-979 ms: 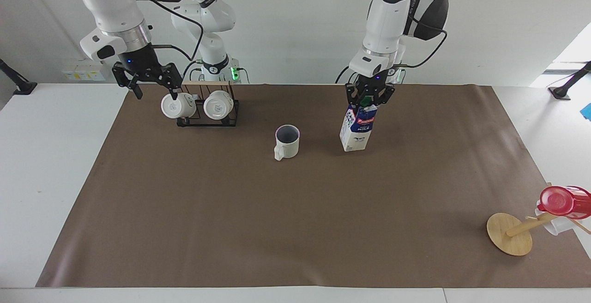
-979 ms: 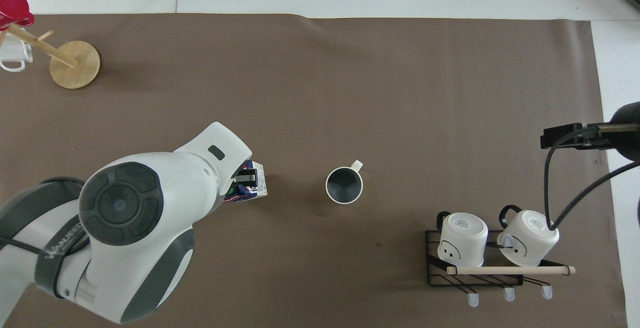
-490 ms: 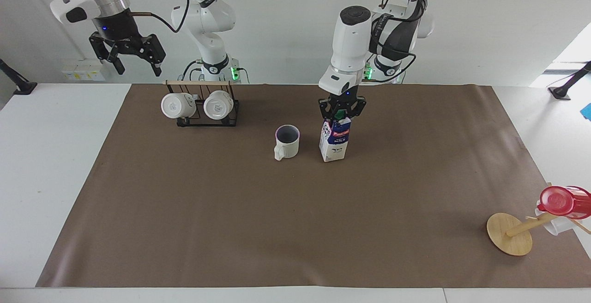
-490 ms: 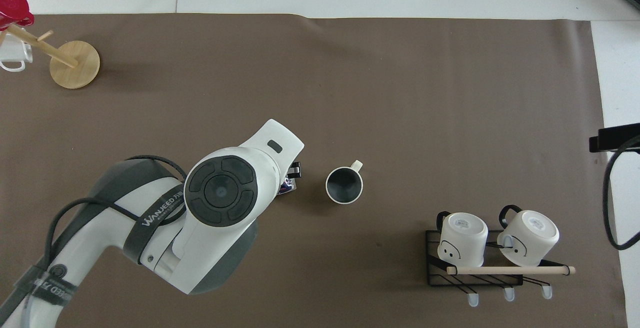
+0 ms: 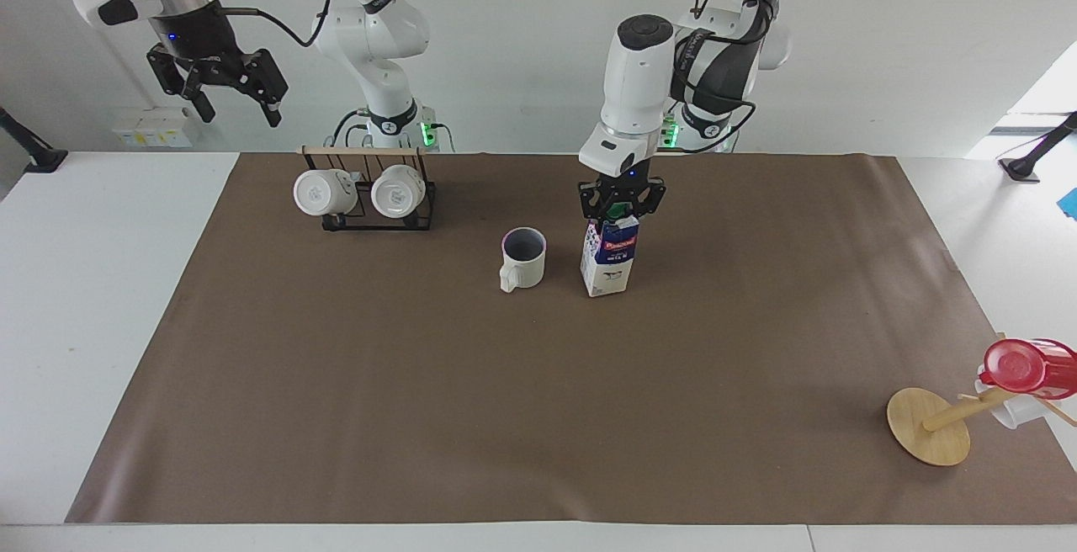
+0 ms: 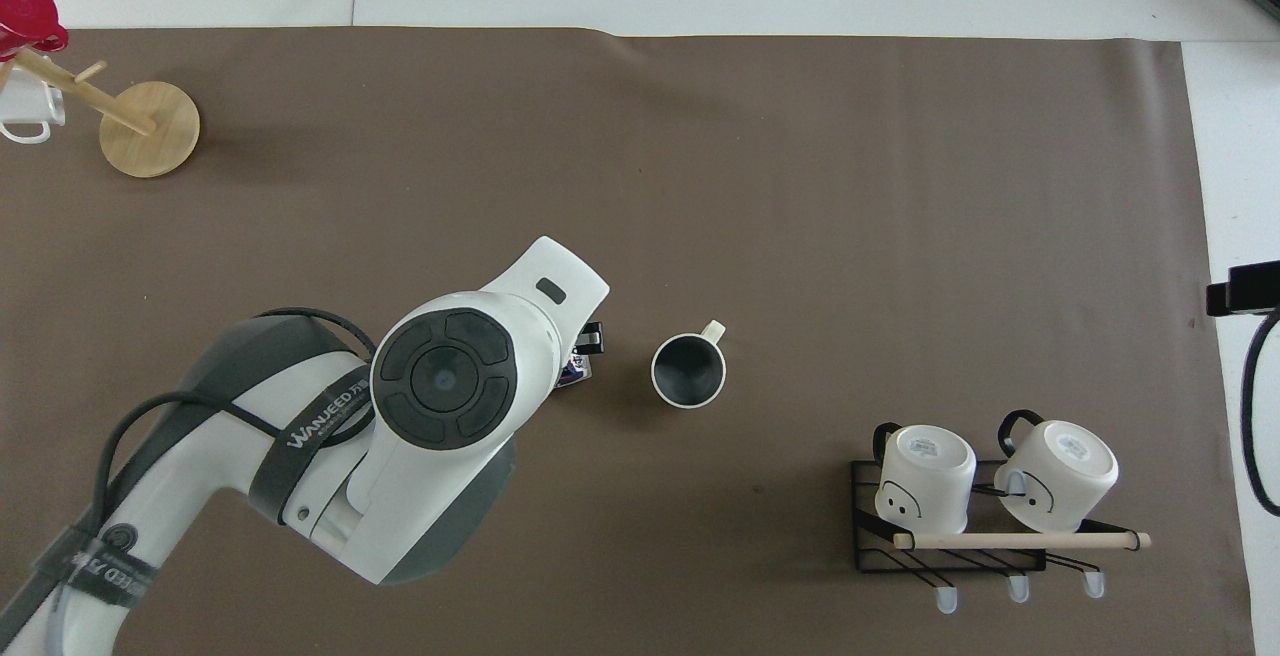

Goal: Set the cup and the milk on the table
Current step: 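Carry the milk carton beside the black mug with the left gripper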

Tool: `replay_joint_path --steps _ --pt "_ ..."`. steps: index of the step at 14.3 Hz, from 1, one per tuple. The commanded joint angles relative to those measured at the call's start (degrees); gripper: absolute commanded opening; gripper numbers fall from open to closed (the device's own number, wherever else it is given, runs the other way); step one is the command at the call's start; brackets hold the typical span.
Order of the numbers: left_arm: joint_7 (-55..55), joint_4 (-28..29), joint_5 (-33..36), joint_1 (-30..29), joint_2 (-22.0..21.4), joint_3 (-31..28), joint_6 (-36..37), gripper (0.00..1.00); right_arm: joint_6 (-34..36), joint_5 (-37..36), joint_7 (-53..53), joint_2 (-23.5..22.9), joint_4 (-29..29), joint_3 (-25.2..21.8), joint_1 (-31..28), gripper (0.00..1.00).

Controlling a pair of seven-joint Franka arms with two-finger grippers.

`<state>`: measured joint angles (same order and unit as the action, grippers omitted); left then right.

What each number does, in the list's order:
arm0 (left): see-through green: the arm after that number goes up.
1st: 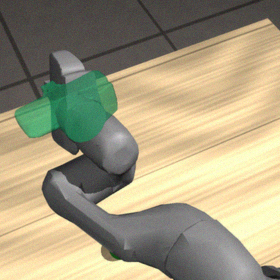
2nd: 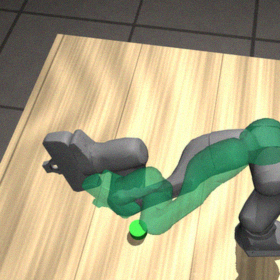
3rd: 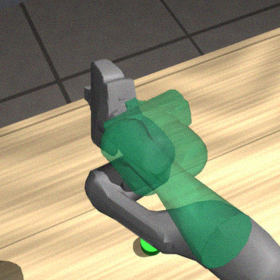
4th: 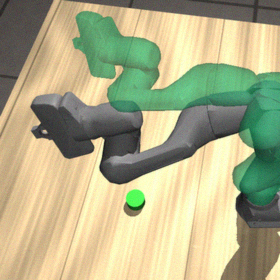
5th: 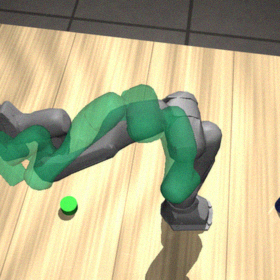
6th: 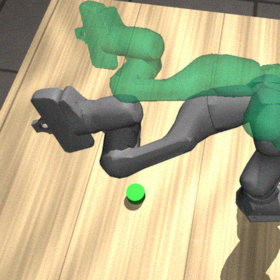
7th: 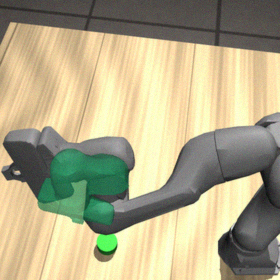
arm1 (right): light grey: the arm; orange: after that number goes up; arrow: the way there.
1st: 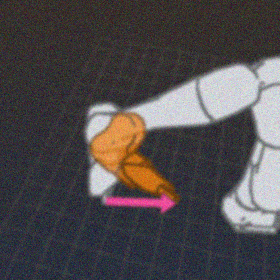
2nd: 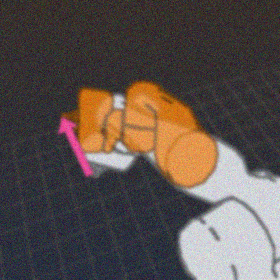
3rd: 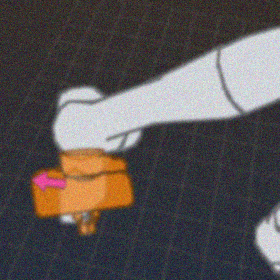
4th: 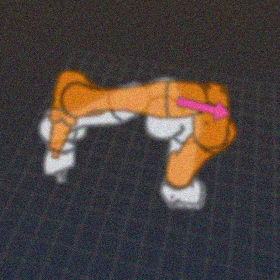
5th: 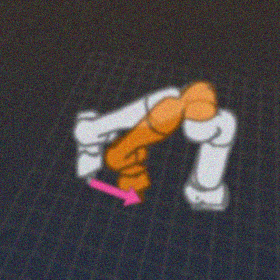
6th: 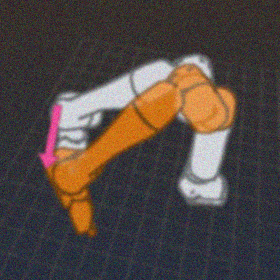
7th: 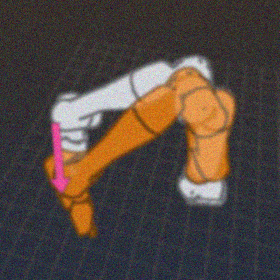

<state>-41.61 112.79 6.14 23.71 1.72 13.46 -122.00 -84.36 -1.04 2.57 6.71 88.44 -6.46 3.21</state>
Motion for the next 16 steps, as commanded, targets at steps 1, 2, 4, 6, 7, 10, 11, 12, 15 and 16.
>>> replay_joint_path --steps 1,2,4,6,7,10,11,12,15,16 --pt "1.4 -0.6 1.7 0.8 0.4 -0.6 -0.2 0.70 1.0 -0.1 -1.3 -0.2 -0.3 0.2 -0.4 1.00" --pt "1.6 -0.6 1.7 0.8 0.4 -0.6 -0.2 0.73 1.3 -0.1 -1.3 -0.2 -0.3 0.2 -0.4 1.00" --pt "2.3 -0.6 1.7 0.8 0.4 -0.6 -0.3 0.95 1.9 0.0 -1.3 -0.1 -0.2 -0.2 0.0 1.00" --pt "2.3 -1.2 1.6 0.8 0.4 -0.6 0.3 1.00 4.2 -0.5 -1.3 -0.2 -0.5 -3.1 4.8 1.00" --pt "2.3 -1.7 1.5 0.6 0.3 -0.6 0.8 1.00 4.7 -1.0 -1.3 -0.3 -0.5 -6.3 6.9 1.00" --pt "2.3 -4.9 0.8 0.1 -0.2 -0.7 5.3 1.00 5.3 -0.9 -1.9 -0.2 -0.2 -7.2 7.6 1.00" --pt "2.3 -6.2 0.8 0.0 -0.3 -0.8 7.5 1.00 5.3 -0.9 -2.0 -0.2 -0.1 -6.9 7.6 1.00" --pt "2.4 -7.7 0.8 0.0 -0.5 -1.1 9.9 1.00 5.3 -1.0 -2.0 -0.2 0.1 -5.8 7.1 1.00" --pt "4.3 -10.2 0.8 -2.2 -2.3 -1.6 15.7 1.00 5.3 -1.5 -2.0 -1.0 -0.3 -4.5 5.4 1.00" --pt "7.7 -11.4 0.8 -3.7 -2.6 -1.7 18.1 1.00 5.3 -1.5 -2.0 -1.0 -0.2 -4.5 5.3 1.00"
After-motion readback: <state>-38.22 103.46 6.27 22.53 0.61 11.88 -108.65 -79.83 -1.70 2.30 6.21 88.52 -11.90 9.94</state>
